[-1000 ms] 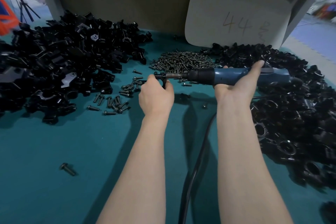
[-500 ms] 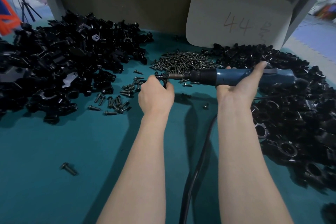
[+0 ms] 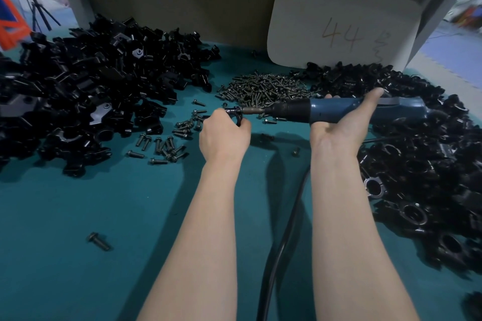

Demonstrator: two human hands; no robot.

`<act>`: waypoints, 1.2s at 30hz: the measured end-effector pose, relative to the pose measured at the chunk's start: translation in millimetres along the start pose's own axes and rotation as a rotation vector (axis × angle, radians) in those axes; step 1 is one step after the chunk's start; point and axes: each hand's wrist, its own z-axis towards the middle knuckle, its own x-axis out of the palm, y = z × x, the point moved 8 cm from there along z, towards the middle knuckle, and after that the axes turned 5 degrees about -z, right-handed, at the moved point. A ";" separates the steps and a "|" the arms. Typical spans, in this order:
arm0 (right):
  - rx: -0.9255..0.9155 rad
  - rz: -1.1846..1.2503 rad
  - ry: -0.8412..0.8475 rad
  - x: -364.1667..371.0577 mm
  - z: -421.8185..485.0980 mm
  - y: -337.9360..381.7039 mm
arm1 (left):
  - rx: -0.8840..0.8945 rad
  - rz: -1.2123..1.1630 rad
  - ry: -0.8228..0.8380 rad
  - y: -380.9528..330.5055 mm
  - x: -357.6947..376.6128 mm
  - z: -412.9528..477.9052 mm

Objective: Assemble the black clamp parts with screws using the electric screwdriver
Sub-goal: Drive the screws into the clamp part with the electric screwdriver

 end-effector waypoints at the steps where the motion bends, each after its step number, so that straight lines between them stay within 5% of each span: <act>1: -0.013 0.016 0.020 -0.8 2.6 0.4 | 0.002 0.017 0.002 -0.2 0.2 0.2; 36: -0.069 0.015 0.042 1.5 6.0 -6.8 | 0.040 0.119 -0.052 -4.5 -3.8 -2.1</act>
